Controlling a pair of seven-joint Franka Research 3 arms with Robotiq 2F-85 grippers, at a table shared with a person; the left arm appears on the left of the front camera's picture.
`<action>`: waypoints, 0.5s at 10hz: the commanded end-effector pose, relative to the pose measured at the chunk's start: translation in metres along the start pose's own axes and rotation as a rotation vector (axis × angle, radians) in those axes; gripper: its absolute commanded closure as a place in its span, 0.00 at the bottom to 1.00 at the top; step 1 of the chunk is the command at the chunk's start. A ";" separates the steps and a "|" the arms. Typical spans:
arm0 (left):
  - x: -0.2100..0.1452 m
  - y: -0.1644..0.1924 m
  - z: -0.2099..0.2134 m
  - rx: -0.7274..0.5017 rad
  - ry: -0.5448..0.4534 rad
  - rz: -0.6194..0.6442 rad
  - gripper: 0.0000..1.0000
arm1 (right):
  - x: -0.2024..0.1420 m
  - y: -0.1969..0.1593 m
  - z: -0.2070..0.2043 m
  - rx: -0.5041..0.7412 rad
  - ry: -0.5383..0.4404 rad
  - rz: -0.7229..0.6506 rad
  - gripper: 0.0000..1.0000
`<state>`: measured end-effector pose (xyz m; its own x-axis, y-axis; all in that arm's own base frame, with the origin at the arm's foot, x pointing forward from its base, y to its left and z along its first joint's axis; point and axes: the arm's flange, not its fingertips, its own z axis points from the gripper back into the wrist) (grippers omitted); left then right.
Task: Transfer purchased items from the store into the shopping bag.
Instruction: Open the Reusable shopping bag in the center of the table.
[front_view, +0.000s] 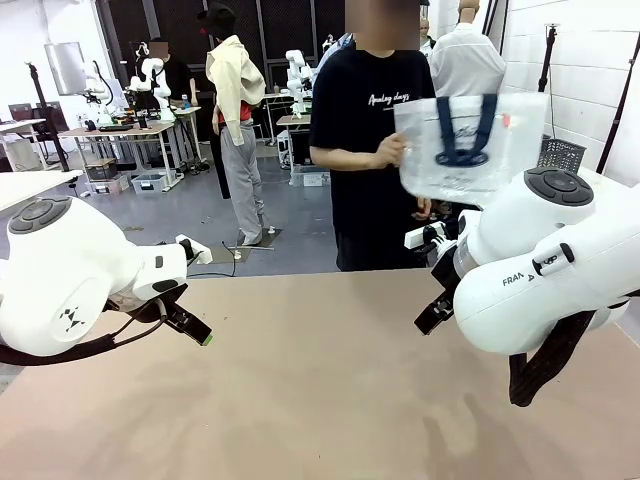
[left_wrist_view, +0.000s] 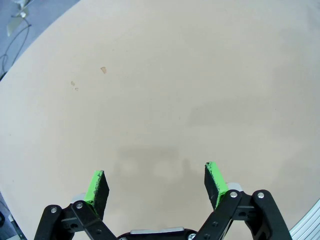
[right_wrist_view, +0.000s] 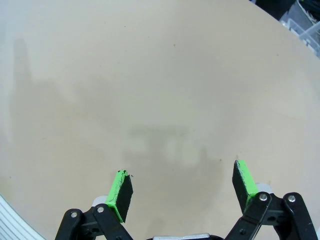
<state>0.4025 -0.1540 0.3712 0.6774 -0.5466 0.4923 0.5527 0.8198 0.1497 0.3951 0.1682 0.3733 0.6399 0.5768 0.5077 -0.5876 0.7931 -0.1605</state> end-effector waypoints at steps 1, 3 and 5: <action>0.004 0.003 0.004 -0.052 0.028 0.007 0.00 | 0.002 -0.005 0.006 -0.013 -0.022 0.028 0.00; 0.011 -0.001 0.017 -0.111 0.078 0.010 0.00 | 0.002 -0.003 0.020 -0.064 -0.071 0.050 0.00; 0.016 0.001 0.029 -0.210 0.073 0.022 0.00 | 0.002 -0.001 0.033 -0.106 -0.106 0.093 0.00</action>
<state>0.3947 -0.1729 0.3912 0.7194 -0.5458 0.4295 0.5975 0.8017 0.0180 0.3956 0.1644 0.4058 0.5573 0.6144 0.5585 -0.5950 0.7647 -0.2475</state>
